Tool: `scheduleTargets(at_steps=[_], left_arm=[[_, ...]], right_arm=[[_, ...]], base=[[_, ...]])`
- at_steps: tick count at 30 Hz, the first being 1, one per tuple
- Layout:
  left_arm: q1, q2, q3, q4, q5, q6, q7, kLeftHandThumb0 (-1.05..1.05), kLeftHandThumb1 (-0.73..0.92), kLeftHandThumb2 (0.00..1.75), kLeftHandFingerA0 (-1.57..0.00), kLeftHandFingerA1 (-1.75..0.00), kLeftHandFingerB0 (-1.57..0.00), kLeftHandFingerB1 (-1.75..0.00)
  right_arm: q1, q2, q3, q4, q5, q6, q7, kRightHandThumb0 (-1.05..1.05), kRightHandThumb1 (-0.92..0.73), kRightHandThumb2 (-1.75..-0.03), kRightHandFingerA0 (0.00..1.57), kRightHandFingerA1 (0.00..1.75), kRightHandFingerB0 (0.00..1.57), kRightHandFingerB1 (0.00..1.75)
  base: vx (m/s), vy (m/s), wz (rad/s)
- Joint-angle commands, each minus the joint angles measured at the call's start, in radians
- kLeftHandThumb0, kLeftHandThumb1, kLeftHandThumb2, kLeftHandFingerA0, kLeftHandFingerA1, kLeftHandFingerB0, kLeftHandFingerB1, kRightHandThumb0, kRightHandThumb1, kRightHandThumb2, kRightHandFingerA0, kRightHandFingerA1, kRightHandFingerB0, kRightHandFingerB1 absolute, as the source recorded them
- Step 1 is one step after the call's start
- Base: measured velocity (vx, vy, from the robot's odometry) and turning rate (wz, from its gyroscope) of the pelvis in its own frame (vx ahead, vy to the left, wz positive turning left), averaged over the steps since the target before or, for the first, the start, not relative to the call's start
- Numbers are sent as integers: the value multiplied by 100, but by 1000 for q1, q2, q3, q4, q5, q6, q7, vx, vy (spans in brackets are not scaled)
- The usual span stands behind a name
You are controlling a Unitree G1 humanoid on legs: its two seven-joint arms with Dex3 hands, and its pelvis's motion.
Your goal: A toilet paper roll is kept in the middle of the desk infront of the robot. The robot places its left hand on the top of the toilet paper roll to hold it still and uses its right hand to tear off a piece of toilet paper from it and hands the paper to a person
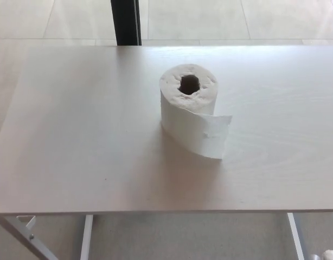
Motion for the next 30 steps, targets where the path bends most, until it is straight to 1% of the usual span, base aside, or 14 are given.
scheduleTargets(at_steps=[1, 3, 4, 6, 10, 14, 15, 16, 21, 25, 27, 28, 29, 30], left_arm=[[-15, 16, 41, 27, -53, -31, -48, -68, 84, 65, -84, -72, -46, -50], [-15, 4, 82, 31, -87, -27, -44, -68, 84, 65, -76, -71, -43, -52], [-17, -1, 93, 36, -93, -28, -44, -60, 65, 108, -80, -81, -31, -59], [-16, 0, 95, 52, -85, -45, -50, -68, 86, 65, -78, -67, -39, -51], [-18, -14, 145, 70, -127, -82, -66, -68, 86, 65, -72, -65, -45, -48], [-25, -38, 259, 56, -210, -125, -18, -64, 88, 66, -65, -70, -44, -49], [-31, -42, 286, 52, -228, -130, -18, -64, 88, 66, -58, -75, -43, -51], [-66, -38, 371, 43, -304, -104, -27, -65, 85, 66, -50, -80, -36, -52], [-110, -11, 438, -34, -296, -87, 31, -66, 92, 67, -52, -79, -36, -50], [-174, 85, 521, -425, -318, 62, 109, -68, 89, 65, -50, -77, -40, -48], [-230, 137, 522, -537, -294, 89, 133, -70, 88, 66, -55, -75, -41, -48], [-236, 138, 524, -562, -285, 94, 140, -70, 88, 66, -55, -75, -41, -48], [-259, 155, 526, -619, -287, 109, 135, -75, 67, 107, -58, -83, -38, -65], [-310, 198, 521, -726, -292, 151, 130, -87, 84, 65, -58, -93, -44, -69]], right_arm=[[-9, -40, -2, 30, 42, -32, 133, -81, -56, -62, 67, 150, 38, 34], [-10, -46, -10, 17, 57, -8, 145, -86, -50, -92, 80, 132, 30, 44], [-18, -52, -3, 19, 50, -3, 145, -73, -45, -92, 66, 116, 25, 46], [-21, -53, 4, 25, 45, -8, 145, -76, -47, -92, 61, 113, 25, 46], [-20, -51, 1, 26, 57, -20, 152, -84, -57, -63, 62, 146, 34, 34], [-1, -44, -32, -14, 97, -6, 152, -79, -50, -90, 58, 99, 23, 45], [-3, -42, -39, -11, 100, -22, 146, -80, -64, -60, 52, 126, 29, 32], [-25, -43, -90, -19, 148, -10, 148, -93, -53, -96, 108, 152, 24, 45], [-76, -43, -220, -67, 234, 16, 127, -85, -58, -66, 83, 174, 27, 34], [-124, -44, -357, -287, 321, 42, 101, -82, -58, -58, 99, 151, 30, 32], [-154, -37, -384, -398, 356, 72, 110, -77, -47, -86, 78, 72, 21, 44], [-164, -37, -387, -418, 357, 87, 113, -77, -47, -86, 78, 72, 21, 44], [-189, -24, -407, -475, 404, 134, 123, -70, -53, -57, 71, 50, 34, 32], [-231, 0, -428, -585, 475, 199, 124, -79, -41, -83, 56, 53, 30, 44]], base=[[0, 0, 0], [0, 0, 0], [0, 0, 0], [0, 0, 0], [0, 0, 0], [0, 0, 0], [0, 0, 0], [0, 0, 0], [0, 0, 0], [0, 0, 0], [0, 0, 0], [0, 0, 0], [0, 0, 0], [0, 0, 0]])
